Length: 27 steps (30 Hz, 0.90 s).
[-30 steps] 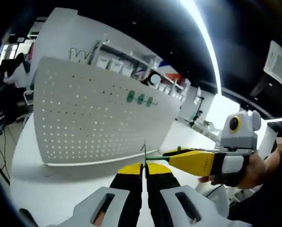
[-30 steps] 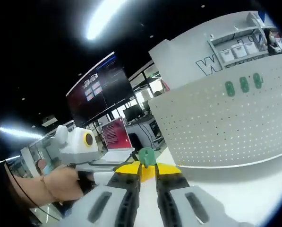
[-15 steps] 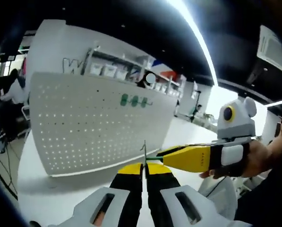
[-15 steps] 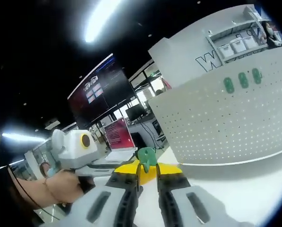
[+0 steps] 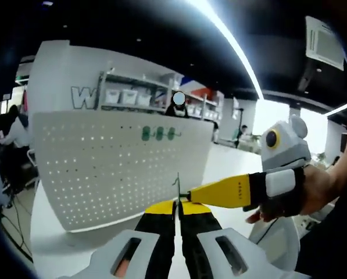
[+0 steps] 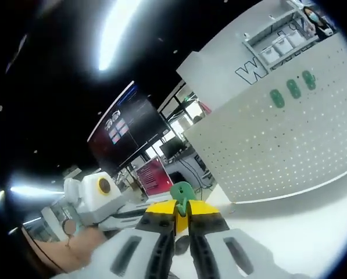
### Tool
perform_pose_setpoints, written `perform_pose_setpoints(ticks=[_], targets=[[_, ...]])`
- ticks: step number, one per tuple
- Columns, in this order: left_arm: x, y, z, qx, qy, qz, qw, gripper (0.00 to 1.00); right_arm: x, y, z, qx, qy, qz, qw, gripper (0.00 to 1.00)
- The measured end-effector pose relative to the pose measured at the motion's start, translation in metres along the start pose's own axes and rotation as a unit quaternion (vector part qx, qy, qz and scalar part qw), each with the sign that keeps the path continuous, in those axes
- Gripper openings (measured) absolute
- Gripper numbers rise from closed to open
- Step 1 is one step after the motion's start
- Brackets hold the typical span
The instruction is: Insert the hook assembly into the mounting plate slot until the hook locks in place.
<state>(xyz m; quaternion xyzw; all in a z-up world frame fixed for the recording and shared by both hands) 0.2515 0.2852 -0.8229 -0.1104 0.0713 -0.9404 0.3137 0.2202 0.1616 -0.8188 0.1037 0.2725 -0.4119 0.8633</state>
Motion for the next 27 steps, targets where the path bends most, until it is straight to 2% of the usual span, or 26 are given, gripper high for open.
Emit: perform_pose_setpoints(ticks=[4, 6, 10, 17, 19, 24, 27], targets=[[0.0, 0.0, -0.004, -0.003, -0.003, 0.009, 0.9999, 0.01, 0.0, 0.002, -0.003, -0.005, -0.02, -0.019, 0.9996, 0.01], [-0.001, -0.001, -0.007, -0.011, -0.004, 0.023, 0.9997, 0.02, 0.001, 0.004, -0.005, -0.012, -0.024, -0.019, 0.9995, 0.01], [-0.001, -0.003, -0.009, -0.005, -0.008, 0.032, 0.9994, 0.02, 0.001, 0.004, -0.008, -0.006, -0.031, -0.018, 0.9993, 0.0], [-0.002, -0.005, -0.011, -0.011, 0.0, 0.033, 0.9994, 0.03, 0.002, 0.004, -0.01, -0.014, -0.023, -0.013, 0.9996, 0.0], [0.0, -0.006, -0.011, 0.004, 0.015, 0.034, 0.9993, 0.03, 0.002, 0.003, -0.008, -0.01, -0.018, -0.011, 0.9997, 0.0], [0.001, -0.003, -0.012, -0.009, 0.013, 0.026, 0.9995, 0.04, 0.004, 0.0, -0.008, -0.014, -0.029, -0.013, 0.9994, 0.0], [0.003, 0.0, -0.018, -0.018, -0.01, 0.01, 0.9997, 0.14, 0.006, -0.002, -0.006, -0.014, -0.044, -0.015, 0.9988, 0.0]])
Point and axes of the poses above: the point that each gripper's makers call its tool centre point, and the gripper's own axes: y roughly forward along the fingers, x roughly to its right, z roughly out of its top, the point moved 9 cm from there along -y, roughly backward along the fingers, and after that the axes turned 1 degree about -y, right-handed, at the moved point
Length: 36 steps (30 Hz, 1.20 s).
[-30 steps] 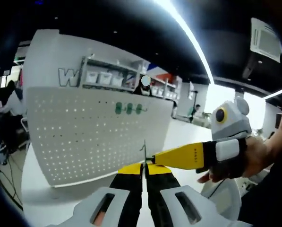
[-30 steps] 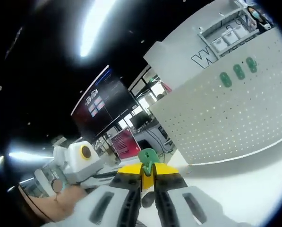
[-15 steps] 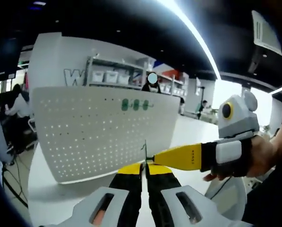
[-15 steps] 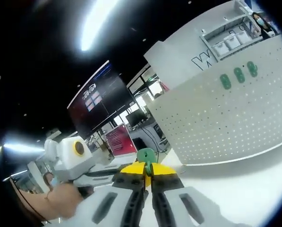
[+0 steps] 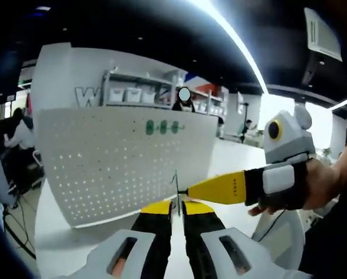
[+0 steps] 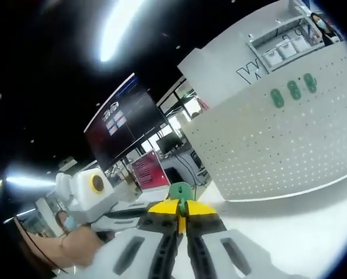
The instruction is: Insert the hook assembly into the mounting plate slot until the hook locks in place.
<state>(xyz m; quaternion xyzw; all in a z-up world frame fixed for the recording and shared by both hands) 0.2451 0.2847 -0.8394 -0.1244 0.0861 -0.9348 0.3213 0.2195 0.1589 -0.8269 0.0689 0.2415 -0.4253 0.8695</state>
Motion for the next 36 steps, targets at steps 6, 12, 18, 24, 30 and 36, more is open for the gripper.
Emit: perform_pose_setpoints(ticks=[6, 12, 18, 24, 30, 36], targets=[[0.003, 0.0, -0.006, 0.007, -0.032, -0.012, 0.9994, 0.39, 0.005, -0.002, 0.006, -0.009, -0.065, -0.008, 0.9978, 0.0], [0.003, -0.004, -0.005, 0.014, -0.035, -0.015, 0.9992, 0.61, 0.01, 0.0, 0.021, -0.016, -0.164, -0.017, 0.9861, 0.0], [0.004, -0.003, -0.001, 0.036, -0.068, -0.02, 0.9968, 0.9, 0.021, 0.002, 0.022, -0.019, -0.166, -0.025, 0.9856, 0.0], [0.01, -0.001, 0.001, 0.028, -0.042, -0.024, 0.9985, 1.0, 0.029, 0.003, 0.022, -0.015, -0.185, -0.04, 0.9817, 0.0], [0.011, 0.0, -0.001, 0.015, -0.052, -0.024, 0.9983, 1.0, 0.042, 0.003, 0.023, -0.005, -0.205, -0.065, 0.9767, 0.0], [0.013, 0.002, -0.004, 0.021, -0.072, -0.023, 0.9969, 1.0, 0.058, 0.001, 0.028, 0.022, -0.213, -0.101, 0.9716, 0.0]])
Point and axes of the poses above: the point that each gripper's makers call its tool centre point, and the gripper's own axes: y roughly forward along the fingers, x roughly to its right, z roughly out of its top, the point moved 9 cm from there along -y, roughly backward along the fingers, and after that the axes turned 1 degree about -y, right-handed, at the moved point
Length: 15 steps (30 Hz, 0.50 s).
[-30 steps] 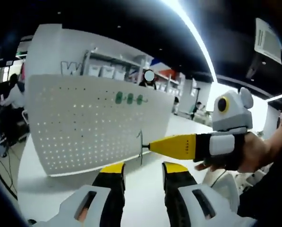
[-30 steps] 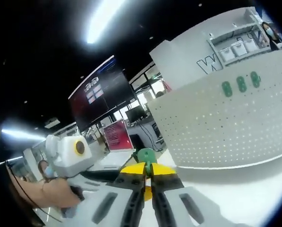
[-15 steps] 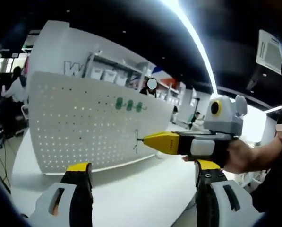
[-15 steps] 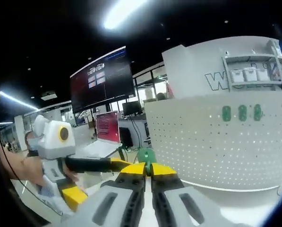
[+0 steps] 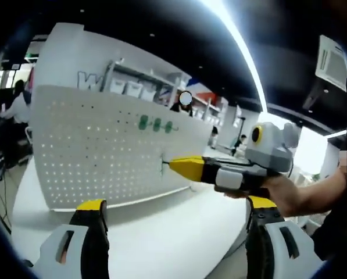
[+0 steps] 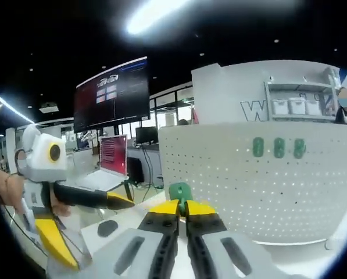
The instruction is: Insert the hook assembly into the mounting plate slot until the hook locks in place.
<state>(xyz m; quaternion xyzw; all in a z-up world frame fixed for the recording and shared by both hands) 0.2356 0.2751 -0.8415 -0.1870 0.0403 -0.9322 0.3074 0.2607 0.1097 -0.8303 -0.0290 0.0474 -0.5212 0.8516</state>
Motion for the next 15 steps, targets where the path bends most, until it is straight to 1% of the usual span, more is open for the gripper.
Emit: perform_pose_setpoints(ticks=[3, 5, 6, 9, 11, 13, 15], targets=[[-0.001, 0.001, 0.0, -0.001, -0.001, 0.0, 1.0, 1.0, 0.011, 0.002, 0.002, 0.014, 0.009, -0.024, 0.9996, 0.0], [-0.001, 0.002, 0.003, 0.016, -0.034, -0.007, 0.9993, 1.0, 0.02, 0.004, 0.004, 0.021, 0.01, -0.039, 0.999, 0.0], [-0.004, 0.001, 0.005, 0.018, -0.04, -0.007, 0.999, 1.0, 0.024, 0.005, 0.004, 0.023, 0.007, -0.046, 0.9987, 0.0], [-0.007, 0.0, 0.007, 0.019, -0.035, 0.001, 0.9992, 1.0, 0.038, 0.009, 0.005, 0.024, -0.013, -0.065, 0.9975, 0.0], [-0.009, -0.001, 0.007, 0.019, -0.034, 0.004, 0.9992, 1.0, 0.046, 0.012, 0.006, 0.029, -0.015, -0.067, 0.9972, 0.0], [-0.012, -0.001, 0.007, 0.017, -0.034, 0.007, 0.9993, 1.0, 0.057, 0.015, 0.008, 0.03, -0.024, -0.078, 0.9962, 0.0], [-0.014, -0.001, 0.005, 0.011, -0.028, 0.011, 0.9995, 1.0, 0.067, 0.016, 0.009, 0.034, -0.022, -0.088, 0.9953, 0.0]])
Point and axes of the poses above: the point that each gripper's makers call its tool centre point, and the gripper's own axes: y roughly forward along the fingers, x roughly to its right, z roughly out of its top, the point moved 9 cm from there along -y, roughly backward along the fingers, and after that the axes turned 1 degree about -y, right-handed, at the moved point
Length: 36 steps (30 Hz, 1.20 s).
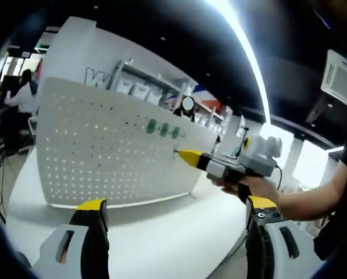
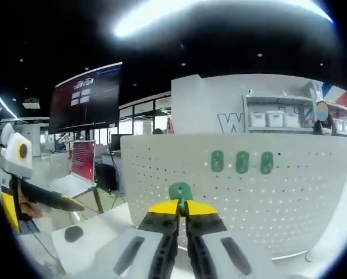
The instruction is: Insert the hook assembly into the mounting plate slot until the hook locks in place.
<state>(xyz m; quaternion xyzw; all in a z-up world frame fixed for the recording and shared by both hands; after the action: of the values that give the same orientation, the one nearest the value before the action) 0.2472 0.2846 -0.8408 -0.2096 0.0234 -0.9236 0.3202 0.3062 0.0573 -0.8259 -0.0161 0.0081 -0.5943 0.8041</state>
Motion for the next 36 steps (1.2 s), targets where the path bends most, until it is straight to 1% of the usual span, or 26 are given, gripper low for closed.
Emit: perform_pose_setpoints(ticks=[2, 7, 13, 20, 23, 25, 28, 30, 31, 32, 33, 36], targets=[[-0.003, 0.0, -0.001, -0.006, 0.003, 0.003, 1.0, 1.0, 0.009, 0.002, 0.001, 0.003, 0.004, -0.012, 0.9999, 0.0], [-0.007, 0.0, -0.002, -0.004, 0.0, 0.008, 1.0, 1.0, 0.031, 0.007, 0.003, 0.012, 0.002, -0.036, 0.9993, 0.0], [-0.011, 0.004, -0.005, -0.015, -0.006, 0.012, 0.9998, 0.99, 0.061, 0.012, 0.004, 0.027, 0.022, -0.077, 0.9964, 0.0], [-0.015, 0.007, -0.007, -0.025, -0.006, 0.018, 0.9995, 0.97, 0.09, 0.015, 0.005, 0.035, 0.04, -0.111, 0.9924, 0.0], [-0.018, 0.008, -0.006, -0.026, -0.006, 0.02, 0.9995, 0.98, 0.099, 0.016, 0.004, 0.038, 0.049, -0.123, 0.9905, 0.0], [-0.019, 0.008, -0.006, -0.029, -0.007, 0.019, 0.9994, 1.0, 0.105, 0.016, 0.003, 0.044, 0.067, -0.133, 0.9879, 0.0], [-0.02, 0.007, -0.005, -0.032, -0.003, 0.019, 0.9993, 1.0, 0.112, 0.019, 0.001, 0.047, 0.065, -0.142, 0.9866, 0.0], [-0.024, 0.007, -0.004, -0.034, -0.001, 0.022, 0.9992, 1.0, 0.119, 0.02, 0.0, 0.051, 0.075, -0.152, 0.9842, 0.0], [-0.024, 0.006, -0.004, -0.035, 0.0, 0.023, 0.9991, 1.0, 0.123, 0.021, 0.0, 0.053, 0.085, -0.156, 0.9827, 0.0], [-0.026, 0.006, -0.004, -0.035, -0.001, 0.025, 0.9991, 1.0, 0.125, 0.022, 0.0, 0.061, 0.102, -0.161, 0.9799, 0.0], [-0.027, 0.006, -0.004, -0.036, -0.002, 0.026, 0.999, 1.0, 0.128, 0.024, -0.001, 0.059, 0.105, -0.158, 0.98, 0.0], [-0.028, 0.007, -0.006, -0.043, -0.006, 0.023, 0.9988, 1.0, 0.133, 0.029, 0.002, 0.066, 0.1, -0.166, 0.9788, 0.0]])
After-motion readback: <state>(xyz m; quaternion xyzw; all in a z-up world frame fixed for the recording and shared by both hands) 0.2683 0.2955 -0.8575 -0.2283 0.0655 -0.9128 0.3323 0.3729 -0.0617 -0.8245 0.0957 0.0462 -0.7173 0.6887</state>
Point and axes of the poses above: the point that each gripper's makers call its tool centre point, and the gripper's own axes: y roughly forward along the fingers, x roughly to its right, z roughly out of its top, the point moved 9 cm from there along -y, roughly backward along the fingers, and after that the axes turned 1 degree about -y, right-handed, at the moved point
